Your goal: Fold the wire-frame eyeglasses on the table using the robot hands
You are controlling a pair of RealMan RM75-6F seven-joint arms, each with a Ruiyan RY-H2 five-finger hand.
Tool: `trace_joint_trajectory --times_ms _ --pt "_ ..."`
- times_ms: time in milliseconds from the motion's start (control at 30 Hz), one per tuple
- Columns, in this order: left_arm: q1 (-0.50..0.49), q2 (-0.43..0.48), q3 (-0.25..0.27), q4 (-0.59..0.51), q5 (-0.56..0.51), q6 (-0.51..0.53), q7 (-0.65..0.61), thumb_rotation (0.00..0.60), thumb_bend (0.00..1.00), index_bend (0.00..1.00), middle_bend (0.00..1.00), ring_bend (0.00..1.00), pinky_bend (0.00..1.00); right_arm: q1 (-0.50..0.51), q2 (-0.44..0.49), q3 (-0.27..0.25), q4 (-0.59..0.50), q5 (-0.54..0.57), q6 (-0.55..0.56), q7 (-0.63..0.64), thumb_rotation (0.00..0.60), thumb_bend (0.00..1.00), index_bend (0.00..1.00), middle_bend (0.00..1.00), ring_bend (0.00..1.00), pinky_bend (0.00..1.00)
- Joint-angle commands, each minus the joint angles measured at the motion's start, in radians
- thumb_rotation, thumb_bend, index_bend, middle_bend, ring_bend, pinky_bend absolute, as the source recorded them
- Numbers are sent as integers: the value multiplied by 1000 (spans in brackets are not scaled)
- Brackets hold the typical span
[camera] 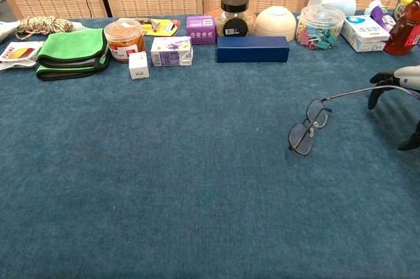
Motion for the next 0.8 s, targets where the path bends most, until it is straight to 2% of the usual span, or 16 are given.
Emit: trace_joint_trajectory --times_ms 33,367,633,733,800 --pt "-2 1 -2 -5 0 1 5 446 425 0 0 0 0 -27 28 15 2 -33 -18 68 600 8 255 17 0 0" --pt "-3 3 -1 -23 -6 2 26 446 426 0 0 0 0 -84 129 105 -68 -165 -23 312 600 7 236 16 0 0" --pt "2 -4 2 -32 -6 10 39 448 425 0 0 0 0 -121 174 138 -100 -289 -24 464 600 8 212 18 0 0" --pt "2 -4 7 -34 -5 3 39 448 425 0 0 0 0 -133 191 156 -109 -333 -49 567 600 8 197 21 0 0" --pt "3 -4 9 -35 -4 2 37 447 425 0 0 0 0 -137 209 184 -115 -365 -98 703 600 7 190 25 0 0"
